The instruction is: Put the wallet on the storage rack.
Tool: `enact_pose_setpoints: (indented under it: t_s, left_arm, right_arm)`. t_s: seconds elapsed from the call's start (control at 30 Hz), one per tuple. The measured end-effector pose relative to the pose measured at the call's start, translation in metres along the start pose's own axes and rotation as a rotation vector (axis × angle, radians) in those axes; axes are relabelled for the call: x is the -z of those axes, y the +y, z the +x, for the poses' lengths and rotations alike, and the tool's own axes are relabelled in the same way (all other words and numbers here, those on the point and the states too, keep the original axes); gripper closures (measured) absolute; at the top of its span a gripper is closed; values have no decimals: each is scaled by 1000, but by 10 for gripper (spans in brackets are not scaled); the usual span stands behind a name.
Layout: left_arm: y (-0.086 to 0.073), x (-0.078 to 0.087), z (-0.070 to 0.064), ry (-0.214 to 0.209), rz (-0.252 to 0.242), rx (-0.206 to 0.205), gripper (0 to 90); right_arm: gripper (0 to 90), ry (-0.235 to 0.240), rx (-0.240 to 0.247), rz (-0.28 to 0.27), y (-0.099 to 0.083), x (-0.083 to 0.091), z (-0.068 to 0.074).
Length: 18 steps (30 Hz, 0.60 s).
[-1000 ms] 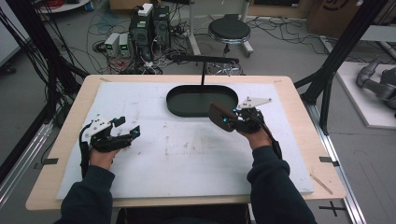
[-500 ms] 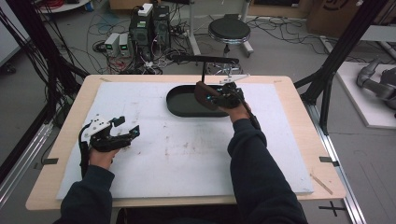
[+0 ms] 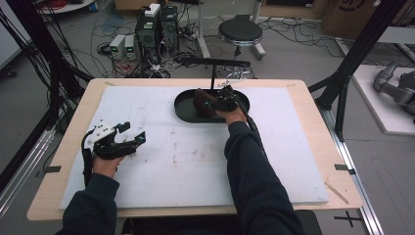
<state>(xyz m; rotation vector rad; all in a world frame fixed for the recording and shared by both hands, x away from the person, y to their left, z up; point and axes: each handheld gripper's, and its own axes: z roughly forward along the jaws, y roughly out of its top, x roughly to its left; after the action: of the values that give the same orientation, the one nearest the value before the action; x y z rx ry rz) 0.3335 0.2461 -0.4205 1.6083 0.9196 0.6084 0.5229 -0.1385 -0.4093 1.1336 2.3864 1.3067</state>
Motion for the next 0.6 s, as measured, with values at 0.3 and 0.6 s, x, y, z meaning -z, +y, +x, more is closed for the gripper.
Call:
enact_pose_setpoints:
  t_s: [0.3,0.6]
  left_arm:
    - [-1,-1,0,2,6,1,241]
    - [-1,-2,1,0,6,-1,241]
  right_arm:
    - [522,-104,-25,16,-2,3,-10]
    - [414,-203,-31,3,-1,26,-22]
